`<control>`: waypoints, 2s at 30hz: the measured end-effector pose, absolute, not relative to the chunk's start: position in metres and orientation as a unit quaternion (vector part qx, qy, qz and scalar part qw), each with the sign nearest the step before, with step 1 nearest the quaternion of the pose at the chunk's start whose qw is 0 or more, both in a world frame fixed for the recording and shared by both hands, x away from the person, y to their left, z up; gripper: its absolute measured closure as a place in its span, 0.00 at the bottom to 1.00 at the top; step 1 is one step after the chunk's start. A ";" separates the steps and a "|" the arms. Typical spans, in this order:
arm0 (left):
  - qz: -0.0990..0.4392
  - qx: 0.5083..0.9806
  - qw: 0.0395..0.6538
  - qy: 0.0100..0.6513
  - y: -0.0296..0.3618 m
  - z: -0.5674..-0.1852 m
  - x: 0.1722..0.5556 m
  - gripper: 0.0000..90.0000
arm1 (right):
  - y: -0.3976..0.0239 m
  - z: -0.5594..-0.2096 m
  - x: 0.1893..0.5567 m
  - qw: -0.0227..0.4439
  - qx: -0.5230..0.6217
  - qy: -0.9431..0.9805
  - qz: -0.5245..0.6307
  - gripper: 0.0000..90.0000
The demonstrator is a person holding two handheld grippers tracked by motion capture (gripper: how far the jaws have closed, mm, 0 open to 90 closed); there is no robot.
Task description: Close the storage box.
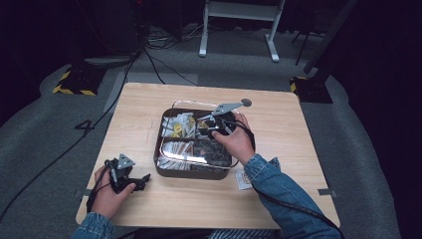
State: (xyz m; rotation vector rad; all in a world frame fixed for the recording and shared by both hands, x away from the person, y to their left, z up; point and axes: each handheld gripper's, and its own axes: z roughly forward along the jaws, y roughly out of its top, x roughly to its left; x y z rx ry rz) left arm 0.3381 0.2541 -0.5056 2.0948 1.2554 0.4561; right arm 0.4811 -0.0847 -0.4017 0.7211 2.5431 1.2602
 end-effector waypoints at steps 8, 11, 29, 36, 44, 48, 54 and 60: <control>0.174 0.798 0.323 0.478 0.254 -0.506 0.338 0.11 | -0.073 -0.413 0.484 0.099 0.232 0.867 0.430 0.66; 0.174 0.798 0.323 0.478 0.254 -0.506 0.338 0.11 | -0.069 -0.417 0.484 0.098 0.229 0.870 0.425 0.66; 0.173 0.798 0.322 0.478 0.254 -0.506 0.338 0.11 | -0.057 -0.430 0.483 0.089 0.217 0.881 0.411 0.66; 0.174 0.798 0.323 0.478 0.254 -0.506 0.338 0.11 | -0.058 -0.432 0.485 0.085 0.221 0.881 0.409 0.66; 0.174 0.798 0.323 0.478 0.254 -0.506 0.338 0.11 | -0.058 -0.433 0.486 0.086 0.219 0.881 0.411 0.66; 0.174 0.798 0.323 0.478 0.254 -0.506 0.338 0.11 | -0.058 -0.434 0.487 0.087 0.216 0.881 0.412 0.66; 0.174 0.798 0.323 0.478 0.254 -0.506 0.338 0.11 | -0.059 -0.435 0.490 0.087 0.212 0.883 0.409 0.66; 0.174 0.798 0.323 0.478 0.254 -0.506 0.338 0.11 | -0.058 -0.436 0.488 0.092 0.210 0.883 0.410 0.66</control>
